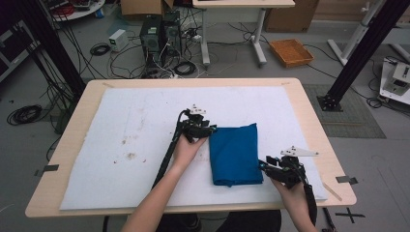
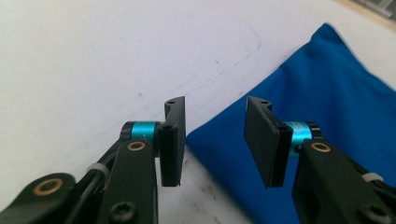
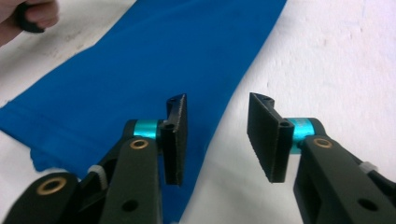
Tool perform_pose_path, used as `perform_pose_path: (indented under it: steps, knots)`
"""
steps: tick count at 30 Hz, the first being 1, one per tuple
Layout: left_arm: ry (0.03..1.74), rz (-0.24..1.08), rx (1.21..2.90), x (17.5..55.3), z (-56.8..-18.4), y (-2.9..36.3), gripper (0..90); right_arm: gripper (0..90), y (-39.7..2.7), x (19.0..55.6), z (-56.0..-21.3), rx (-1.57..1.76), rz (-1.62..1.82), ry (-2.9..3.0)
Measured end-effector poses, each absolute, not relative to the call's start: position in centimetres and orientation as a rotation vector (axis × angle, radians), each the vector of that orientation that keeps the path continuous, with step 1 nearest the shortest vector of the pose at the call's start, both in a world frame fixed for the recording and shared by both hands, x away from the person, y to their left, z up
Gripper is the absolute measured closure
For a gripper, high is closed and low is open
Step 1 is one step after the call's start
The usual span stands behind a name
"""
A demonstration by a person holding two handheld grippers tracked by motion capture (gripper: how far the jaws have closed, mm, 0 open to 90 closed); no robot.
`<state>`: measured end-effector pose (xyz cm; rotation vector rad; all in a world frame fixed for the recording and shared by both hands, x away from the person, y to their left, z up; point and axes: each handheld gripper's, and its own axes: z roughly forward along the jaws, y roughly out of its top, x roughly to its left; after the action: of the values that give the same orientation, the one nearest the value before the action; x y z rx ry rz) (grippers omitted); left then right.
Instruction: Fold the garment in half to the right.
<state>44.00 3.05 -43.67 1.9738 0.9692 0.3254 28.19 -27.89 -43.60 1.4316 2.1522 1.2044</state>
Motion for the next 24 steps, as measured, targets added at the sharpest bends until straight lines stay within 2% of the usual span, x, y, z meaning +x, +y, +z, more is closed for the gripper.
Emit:
perform_pose_path:
  steps: [2, 5, 7, 9, 11, 13, 14, 24]
  knots:
    - [0.950, 0.371, 2.028, 44.2, -43.8, 2.3, 61.5, 57.8, -28.0, 27.7, -43.8, 1.444, 1.206, 2.150]
    - [0.937, 0.425, 2.096, 44.2, -44.2, 1.5, 72.8, 57.6, -28.0, 27.1, -44.2, 1.454, 1.210, 2.168]
    - [0.945, 0.432, 2.110, 44.3, -44.5, 1.3, 77.3, 59.1, -27.8, 26.8, -44.5, 1.446, 1.208, 2.194]
    - [0.953, 0.429, 2.106, 44.3, -44.5, 1.4, 81.2, 65.0, -27.5, 26.6, -44.7, 1.429, 1.196, 2.223]
    - [0.956, 0.433, 2.105, 44.3, -44.5, 1.5, 86.5, 79.4, -27.2, 26.5, -44.8, 1.405, 1.175, 2.255]
    - [0.956, 0.440, 2.110, 44.4, -44.4, 1.6, 87.7, 88.7, -27.1, 26.4, -44.8, 1.381, 1.160, 2.264]
    - [0.967, 0.441, 2.103, 44.4, -44.4, 1.6, 88.1, 89.9, -27.1, 26.2, -44.8, 1.375, 1.156, 2.264]
    - [0.995, 0.409, 2.084, 44.6, -44.3, 2.2, 88.4, 90.0, -28.0, 25.3, -44.8, 1.397, 1.152, 2.244]
